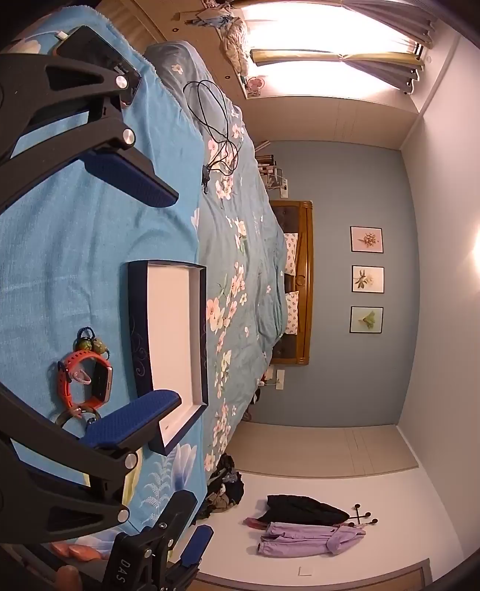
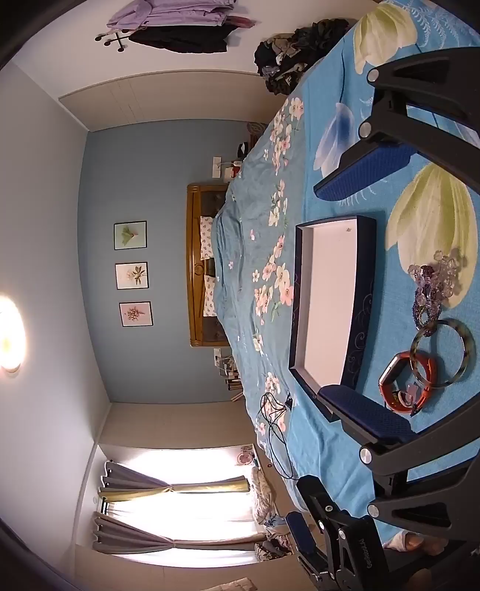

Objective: Organize jewelry

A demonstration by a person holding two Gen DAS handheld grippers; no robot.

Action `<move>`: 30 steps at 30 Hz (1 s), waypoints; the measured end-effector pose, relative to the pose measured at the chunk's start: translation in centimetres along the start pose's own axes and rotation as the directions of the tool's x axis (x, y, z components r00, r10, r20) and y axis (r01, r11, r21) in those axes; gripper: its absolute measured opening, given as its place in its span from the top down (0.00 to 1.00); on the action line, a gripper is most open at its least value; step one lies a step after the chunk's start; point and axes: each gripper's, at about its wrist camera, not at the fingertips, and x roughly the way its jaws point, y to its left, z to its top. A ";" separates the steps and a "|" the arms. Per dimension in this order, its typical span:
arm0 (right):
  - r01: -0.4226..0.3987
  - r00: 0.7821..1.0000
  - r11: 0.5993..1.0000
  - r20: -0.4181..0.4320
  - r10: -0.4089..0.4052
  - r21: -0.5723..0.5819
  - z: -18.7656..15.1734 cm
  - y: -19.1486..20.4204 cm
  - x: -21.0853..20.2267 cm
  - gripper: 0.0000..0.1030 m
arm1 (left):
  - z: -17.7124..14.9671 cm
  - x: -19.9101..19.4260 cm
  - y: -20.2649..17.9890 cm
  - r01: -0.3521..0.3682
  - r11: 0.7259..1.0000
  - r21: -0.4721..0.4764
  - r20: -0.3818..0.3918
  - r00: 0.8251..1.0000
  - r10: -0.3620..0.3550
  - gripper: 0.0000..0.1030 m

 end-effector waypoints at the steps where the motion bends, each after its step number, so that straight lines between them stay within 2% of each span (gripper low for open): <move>1: 0.001 1.000 1.000 0.000 -0.001 0.001 0.0 0.0 -0.1 0.06 | 0.0 0.1 0.0 0.001 1.000 -0.001 -0.002 1.000 -0.001 0.06; 2: 0.000 1.000 1.000 -0.023 0.000 0.000 0.0 0.0 0.1 0.06 | -0.1 -0.2 0.0 0.002 1.000 -0.001 0.026 1.000 -0.002 0.06; 18: -0.009 1.000 1.000 -0.017 0.009 0.005 0.4 -0.3 -0.3 0.06 | 0.4 -0.3 0.1 0.005 1.000 -0.002 0.012 1.000 -0.005 0.06; 30: -0.019 1.000 1.000 -0.015 0.019 0.006 -0.4 -0.2 0.2 0.06 | 0.8 -0.5 -0.8 0.004 1.000 -0.004 0.012 1.000 -0.004 0.06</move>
